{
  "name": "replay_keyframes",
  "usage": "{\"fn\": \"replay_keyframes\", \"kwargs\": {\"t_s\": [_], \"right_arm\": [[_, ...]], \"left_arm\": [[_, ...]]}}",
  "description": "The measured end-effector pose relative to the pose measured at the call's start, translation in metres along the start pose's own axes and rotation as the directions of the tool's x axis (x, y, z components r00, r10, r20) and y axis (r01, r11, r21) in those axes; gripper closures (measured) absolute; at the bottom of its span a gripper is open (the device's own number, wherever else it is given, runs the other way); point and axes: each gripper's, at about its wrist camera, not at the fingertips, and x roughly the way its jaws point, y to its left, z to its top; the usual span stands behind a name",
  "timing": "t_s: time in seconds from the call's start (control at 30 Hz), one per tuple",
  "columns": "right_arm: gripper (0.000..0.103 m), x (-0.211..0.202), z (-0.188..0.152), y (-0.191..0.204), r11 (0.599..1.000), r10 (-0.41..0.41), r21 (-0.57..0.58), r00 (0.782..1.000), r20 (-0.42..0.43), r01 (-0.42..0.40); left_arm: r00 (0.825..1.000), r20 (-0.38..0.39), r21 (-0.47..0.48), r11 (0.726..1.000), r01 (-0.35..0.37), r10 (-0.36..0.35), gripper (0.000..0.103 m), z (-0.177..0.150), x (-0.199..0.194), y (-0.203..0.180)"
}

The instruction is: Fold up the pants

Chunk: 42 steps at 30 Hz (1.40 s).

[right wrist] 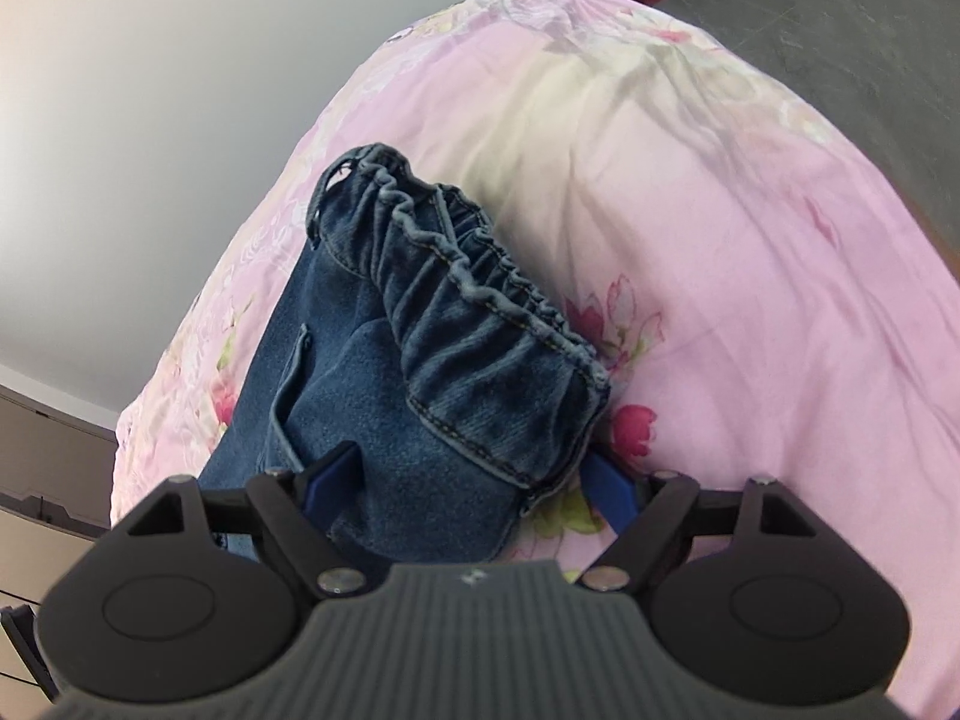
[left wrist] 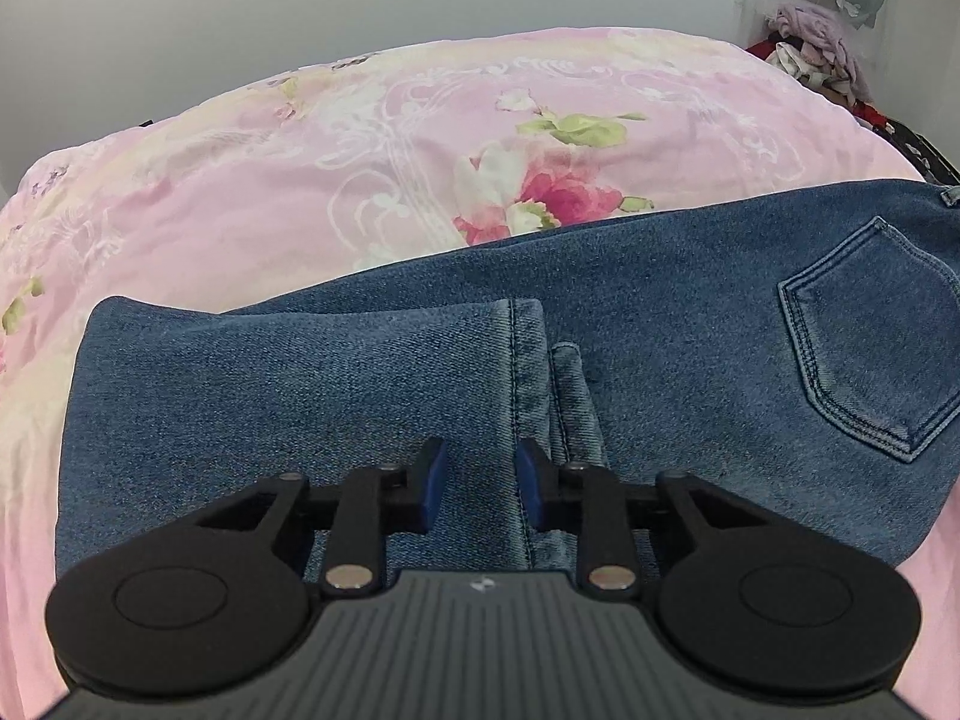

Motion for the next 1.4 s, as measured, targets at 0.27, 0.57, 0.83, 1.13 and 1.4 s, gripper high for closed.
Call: {"fn": "replay_keyframes", "kwargs": {"t_s": [0.27, 0.57, 0.83, 1.13, 1.4], "right_arm": [[0.034, 0.018, -0.005, 0.004, 1.000, -0.010, 0.000, 0.999, 0.034, 0.010], [0.042, 0.006, -0.002, 0.014, 1.000, 0.004, -0.005, 1.000, 0.028, -0.003], [0.045, -0.020, 0.002, 0.043, 0.997, 0.022, -0.075, 0.998, 0.052, -0.018], [0.051, -0.063, 0.006, 0.109, 0.977, 0.063, -0.207, 0.996, 0.067, -0.048], [0.056, -0.095, -0.008, 0.201, 0.926, 0.089, -0.373, 0.993, 0.082, -0.053]], "left_arm": [[1.000, -0.024, 0.010, 1.000, -0.012, 0.012, 0.071, -0.002, 0.011, -0.004], [0.996, 0.015, -0.002, 0.997, 0.083, -0.083, 0.071, -0.015, -0.022, 0.001], [0.994, -0.030, 0.068, 0.992, 0.106, -0.104, 0.073, -0.040, -0.032, -0.013], [0.999, -0.042, 0.183, 0.983, 0.016, -0.009, 0.077, -0.044, -0.017, -0.036], [0.990, 0.021, 0.020, 0.990, 0.141, -0.141, 0.072, -0.045, -0.046, 0.004]]}}
